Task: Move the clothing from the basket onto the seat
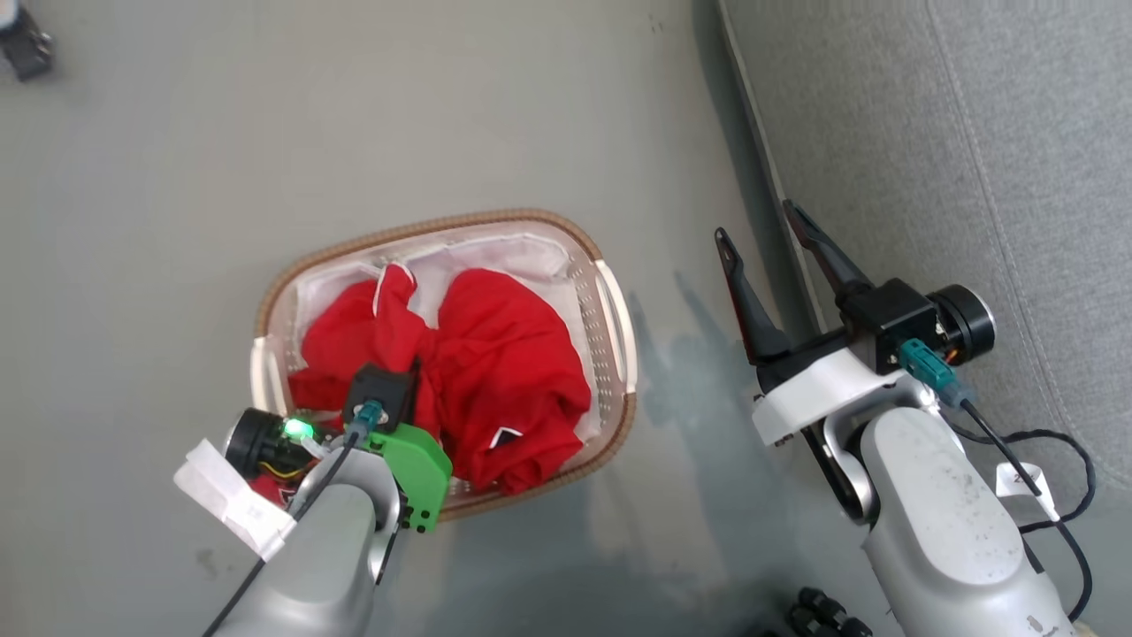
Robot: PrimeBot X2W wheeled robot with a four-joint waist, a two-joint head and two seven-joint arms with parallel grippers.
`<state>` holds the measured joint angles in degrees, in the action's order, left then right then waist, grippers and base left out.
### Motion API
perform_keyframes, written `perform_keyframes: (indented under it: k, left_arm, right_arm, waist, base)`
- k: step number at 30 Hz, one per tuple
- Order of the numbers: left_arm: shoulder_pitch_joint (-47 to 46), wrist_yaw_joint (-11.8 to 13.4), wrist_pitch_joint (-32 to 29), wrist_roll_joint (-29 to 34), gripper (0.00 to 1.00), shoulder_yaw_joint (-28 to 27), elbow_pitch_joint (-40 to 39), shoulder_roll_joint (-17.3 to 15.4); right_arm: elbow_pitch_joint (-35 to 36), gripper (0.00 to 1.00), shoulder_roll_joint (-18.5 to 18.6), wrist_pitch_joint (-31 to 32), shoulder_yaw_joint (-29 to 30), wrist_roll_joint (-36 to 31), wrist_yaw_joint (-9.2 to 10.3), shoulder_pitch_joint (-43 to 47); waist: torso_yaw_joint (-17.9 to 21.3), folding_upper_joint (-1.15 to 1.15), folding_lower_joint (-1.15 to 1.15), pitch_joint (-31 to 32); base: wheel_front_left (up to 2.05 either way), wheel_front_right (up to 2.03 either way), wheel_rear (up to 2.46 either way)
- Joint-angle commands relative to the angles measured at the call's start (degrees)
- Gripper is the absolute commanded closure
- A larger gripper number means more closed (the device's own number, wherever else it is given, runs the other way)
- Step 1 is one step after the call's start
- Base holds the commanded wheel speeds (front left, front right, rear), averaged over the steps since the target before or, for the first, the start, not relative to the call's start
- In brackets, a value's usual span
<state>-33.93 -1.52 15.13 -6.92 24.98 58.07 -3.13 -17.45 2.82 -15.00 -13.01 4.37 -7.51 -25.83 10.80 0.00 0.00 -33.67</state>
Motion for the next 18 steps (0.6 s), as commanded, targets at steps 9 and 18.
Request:
perform_keyframes:
  k: [9,18]
  left_arm:
    - [6.0,-0.4,0.0,1.9,1.0,1.3,-7.6,-0.5]
    - [10.5,-0.3,0.0,1.7,1.0,-0.3,-15.8,-0.8]
  right_arm:
    - [-2.2,0.0,0.2,-0.3,1.6,0.2,0.04,5.4]
    - [-3.6,0.0,0.2,-0.3,1.5,0.8,0.04,9.6]
  waist:
    - [-6.0,0.0,0.0,11.1]
    - [-8.2,0.0,0.0,18.0]
  base:
    - [0.0,0.0,0.0]
    - [0.0,0.0,0.0]
